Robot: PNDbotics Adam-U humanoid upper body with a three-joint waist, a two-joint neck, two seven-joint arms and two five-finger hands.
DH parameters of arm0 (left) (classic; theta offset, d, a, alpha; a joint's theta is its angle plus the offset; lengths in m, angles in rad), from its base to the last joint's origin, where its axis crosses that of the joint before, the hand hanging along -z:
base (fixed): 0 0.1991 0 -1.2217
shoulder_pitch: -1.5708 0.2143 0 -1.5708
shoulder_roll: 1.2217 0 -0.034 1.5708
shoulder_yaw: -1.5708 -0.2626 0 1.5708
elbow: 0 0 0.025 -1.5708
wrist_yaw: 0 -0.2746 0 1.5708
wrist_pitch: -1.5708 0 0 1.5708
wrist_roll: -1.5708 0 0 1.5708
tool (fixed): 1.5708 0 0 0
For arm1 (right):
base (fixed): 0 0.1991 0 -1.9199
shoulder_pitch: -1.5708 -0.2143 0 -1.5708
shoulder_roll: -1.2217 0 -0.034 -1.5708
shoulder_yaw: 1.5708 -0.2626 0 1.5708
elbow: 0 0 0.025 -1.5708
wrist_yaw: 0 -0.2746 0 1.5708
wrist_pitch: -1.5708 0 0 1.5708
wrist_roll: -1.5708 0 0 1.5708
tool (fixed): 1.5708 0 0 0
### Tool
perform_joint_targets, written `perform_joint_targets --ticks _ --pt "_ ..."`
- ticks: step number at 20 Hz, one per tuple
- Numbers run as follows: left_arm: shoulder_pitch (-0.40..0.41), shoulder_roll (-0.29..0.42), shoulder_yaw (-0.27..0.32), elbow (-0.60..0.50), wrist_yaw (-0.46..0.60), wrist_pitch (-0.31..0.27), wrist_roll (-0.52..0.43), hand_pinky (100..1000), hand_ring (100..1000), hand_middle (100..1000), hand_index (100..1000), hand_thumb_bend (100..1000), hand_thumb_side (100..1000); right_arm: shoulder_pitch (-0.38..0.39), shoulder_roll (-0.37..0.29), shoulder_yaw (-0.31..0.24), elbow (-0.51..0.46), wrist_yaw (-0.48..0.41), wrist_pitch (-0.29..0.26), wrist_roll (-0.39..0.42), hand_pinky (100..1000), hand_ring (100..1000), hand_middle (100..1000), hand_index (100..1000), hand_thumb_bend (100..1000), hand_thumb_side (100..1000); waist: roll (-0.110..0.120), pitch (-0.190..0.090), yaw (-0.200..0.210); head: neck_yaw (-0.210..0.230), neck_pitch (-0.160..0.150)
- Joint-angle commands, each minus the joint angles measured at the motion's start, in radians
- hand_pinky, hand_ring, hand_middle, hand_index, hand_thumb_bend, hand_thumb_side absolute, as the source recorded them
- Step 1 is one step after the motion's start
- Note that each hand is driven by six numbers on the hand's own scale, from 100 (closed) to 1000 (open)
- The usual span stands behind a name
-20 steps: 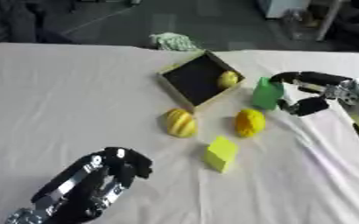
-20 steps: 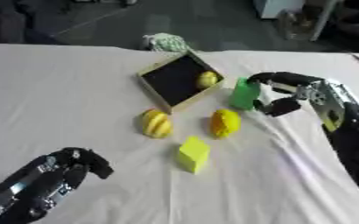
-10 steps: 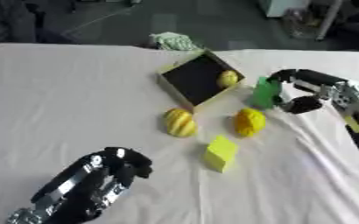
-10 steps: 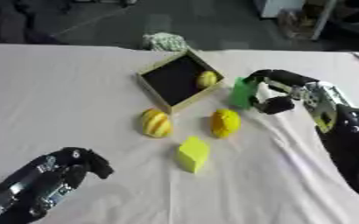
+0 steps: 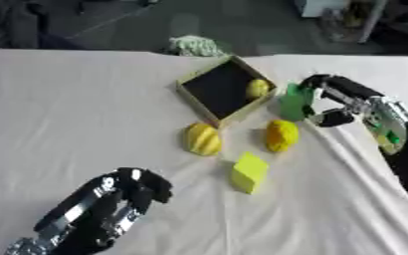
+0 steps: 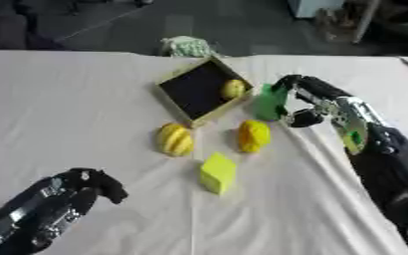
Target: Pick up objects on the table and place them in the box.
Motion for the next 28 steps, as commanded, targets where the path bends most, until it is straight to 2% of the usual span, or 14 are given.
perform_joint_targets --ticks 1,6,11,14,19,23,28 --pt "-0.008 -0.002 0.004 -0.021 -0.004 -0.002 0.003 720 707 543 737 100 703 -0.014 -0.009 -0.015 -0.029 -0.023 0.013 -0.054 534 533 308 328 100 100 0.002 -0.01 0.001 -0.006 -0.005" --pt "-0.008 -0.002 0.004 -0.021 -0.003 -0.001 0.004 720 707 543 737 100 704 -0.012 -0.013 -0.009 -0.053 -0.087 0.013 -0.13 500 499 263 277 100 100 0.001 -0.01 0.001 -0.007 -0.005" --pt "-0.007 -0.002 0.003 -0.021 -0.003 0.0 0.004 720 707 543 737 100 703 -0.024 -0.034 0.032 -0.105 -0.165 -0.003 -0.204 487 487 248 263 100 100 -0.001 -0.012 0.003 -0.01 -0.002" --pt "-0.008 -0.001 0.002 -0.021 -0.002 0.0 0.003 720 707 543 737 100 703 -0.046 -0.045 0.051 -0.141 -0.214 -0.001 -0.204 486 484 244 258 100 100 -0.002 -0.013 0.006 -0.015 -0.002" --pt "-0.011 -0.002 -0.001 -0.021 0.0 0.0 -0.002 720 706 542 737 100 702 -0.105 -0.036 0.077 -0.168 -0.294 0.01 -0.148 488 484 242 257 100 100 -0.001 -0.012 0.016 -0.03 -0.003" --pt "-0.023 -0.009 -0.005 -0.021 0.006 -0.002 -0.007 720 706 542 737 100 697 -0.152 0.002 0.094 -0.143 -0.271 0.006 -0.108 505 494 254 271 100 100 0.005 -0.006 0.034 -0.052 -0.008" --pt "-0.045 -0.02 -0.01 -0.021 0.018 -0.002 -0.014 720 706 542 737 100 695 -0.188 0.042 0.09 -0.069 -0.166 0.008 -0.104 524 508 271 293 100 100 0.014 0.009 0.064 -0.091 -0.017"
